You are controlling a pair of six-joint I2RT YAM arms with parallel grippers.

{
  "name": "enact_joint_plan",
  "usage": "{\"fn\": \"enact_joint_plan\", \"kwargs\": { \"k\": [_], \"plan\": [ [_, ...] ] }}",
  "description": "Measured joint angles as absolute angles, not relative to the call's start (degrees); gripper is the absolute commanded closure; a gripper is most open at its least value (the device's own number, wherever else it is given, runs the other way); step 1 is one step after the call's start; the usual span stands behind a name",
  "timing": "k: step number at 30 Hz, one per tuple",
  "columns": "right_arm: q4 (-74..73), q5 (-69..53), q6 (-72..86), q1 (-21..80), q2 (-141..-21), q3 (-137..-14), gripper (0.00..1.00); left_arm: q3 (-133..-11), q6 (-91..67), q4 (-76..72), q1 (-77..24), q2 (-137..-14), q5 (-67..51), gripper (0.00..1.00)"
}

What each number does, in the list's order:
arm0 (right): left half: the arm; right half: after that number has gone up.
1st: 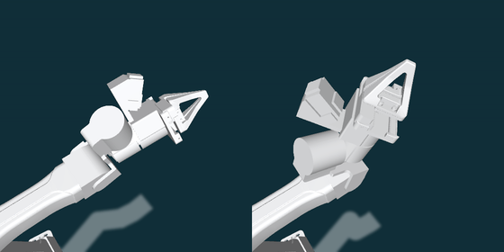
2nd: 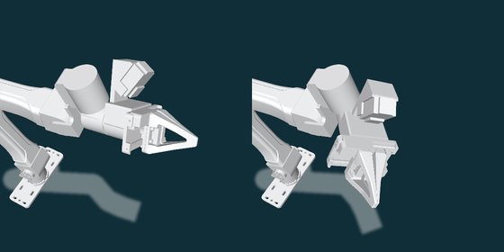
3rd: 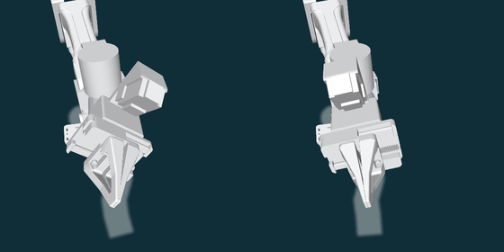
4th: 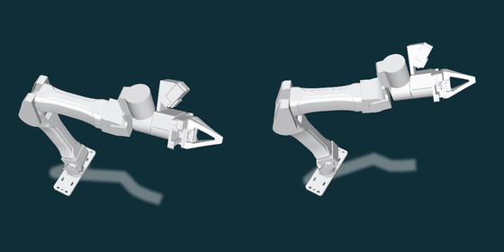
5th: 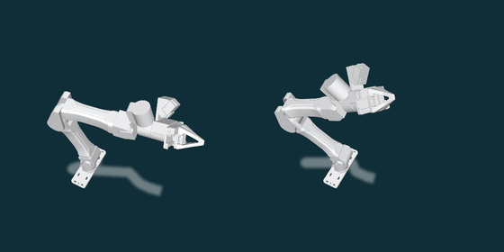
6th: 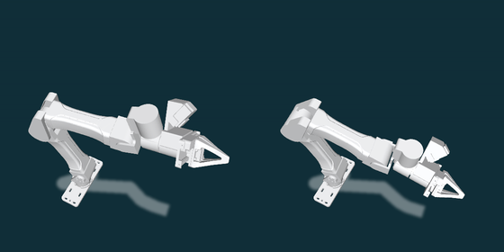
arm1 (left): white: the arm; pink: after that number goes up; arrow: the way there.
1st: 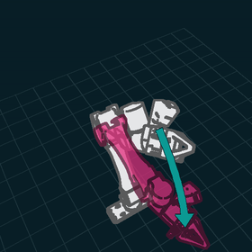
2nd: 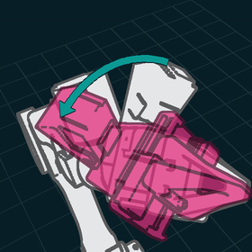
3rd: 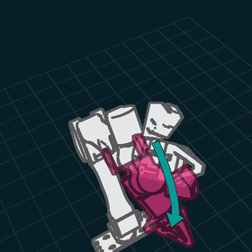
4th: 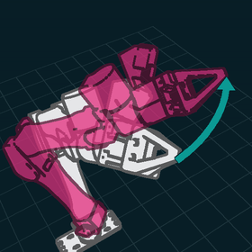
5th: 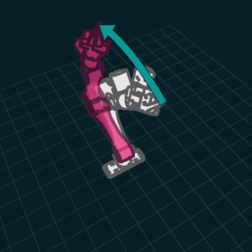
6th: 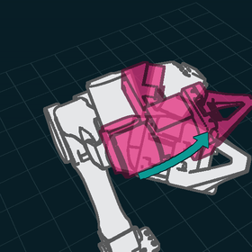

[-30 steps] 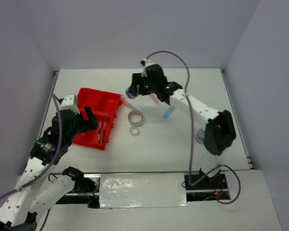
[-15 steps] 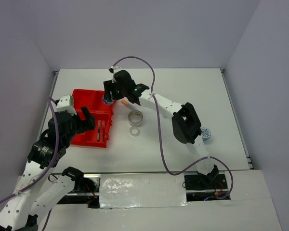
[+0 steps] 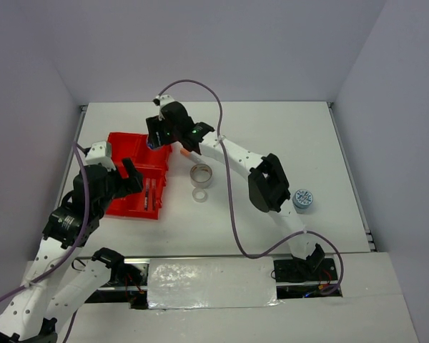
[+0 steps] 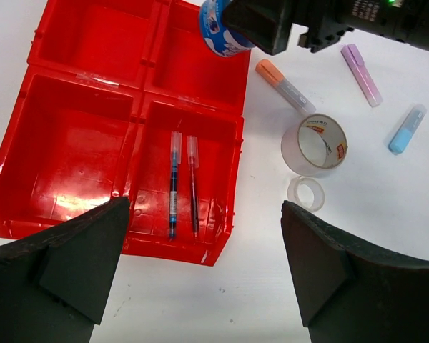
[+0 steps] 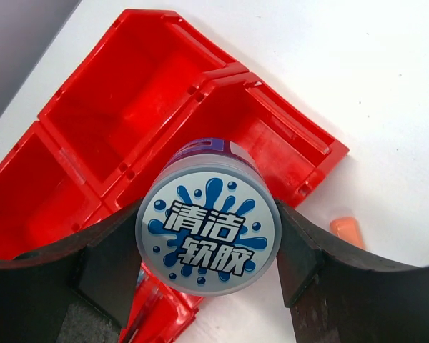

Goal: Sort the stationery into containers
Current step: Place the stationery in the storage box.

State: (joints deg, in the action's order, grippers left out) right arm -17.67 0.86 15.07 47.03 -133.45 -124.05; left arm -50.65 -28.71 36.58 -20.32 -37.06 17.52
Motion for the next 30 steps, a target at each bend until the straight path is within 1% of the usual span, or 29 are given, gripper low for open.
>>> {"fn": "enact_joint_plan", "kwargs": {
  "k": [5, 13, 17, 18, 19, 21, 22, 24, 26, 30],
  "plan": [
    [-18.5, 1.3, 14.0, 47.2, -136.9, -126.6, 1.00, -50.3, -28.7, 36.3, -20.3, -37.1, 16.9, 0.01],
    [-16.1, 5.2, 13.6, 49.1, -135.7, -116.9, 1.00, -50.3, -28.6, 35.9, -19.7, -37.4, 15.9, 0.01],
    [-17.0, 5.9, 13.4, 50.2, -135.5, -115.6, 1.00, -50.3, -28.6, 35.9, -19.6, -37.4, 15.7, 0.01],
    [-17.2, 5.9, 13.5, 50.3, -135.5, -115.8, 0.97, -50.3, -28.6, 35.9, -19.6, -37.4, 15.7, 0.01],
    [-17.4, 5.8, 13.5, 50.4, -135.5, -116.0, 0.81, -50.3, -28.6, 35.9, -19.6, -37.4, 15.7, 0.01],
    [-18.3, 5.7, 13.6, 50.5, -135.6, -116.9, 0.61, -50.3, -28.6, 35.9, -19.6, -37.4, 15.6, 0.01],
    [-18.7, 5.7, 13.6, 50.4, -135.6, -117.6, 0.54, -50.3, -28.6, 35.9, -19.6, -37.4, 15.6, 0.01],
    [-18.8, 5.5, 13.6, 50.4, -135.6, -118.6, 0.51, -50.3, -28.6, 35.8, -19.6, -37.4, 15.5, 0.01],
    [-18.7, 5.2, 13.8, 50.4, -135.6, -119.4, 0.45, -50.3, -28.6, 35.8, -19.6, -37.5, 15.5, 0.01],
    [-18.9, 4.7, 14.2, 50.3, -135.6, -120.3, 0.37, -50.3, -28.6, 35.7, -19.5, -37.7, 15.2, 0.01]
  ]
}}
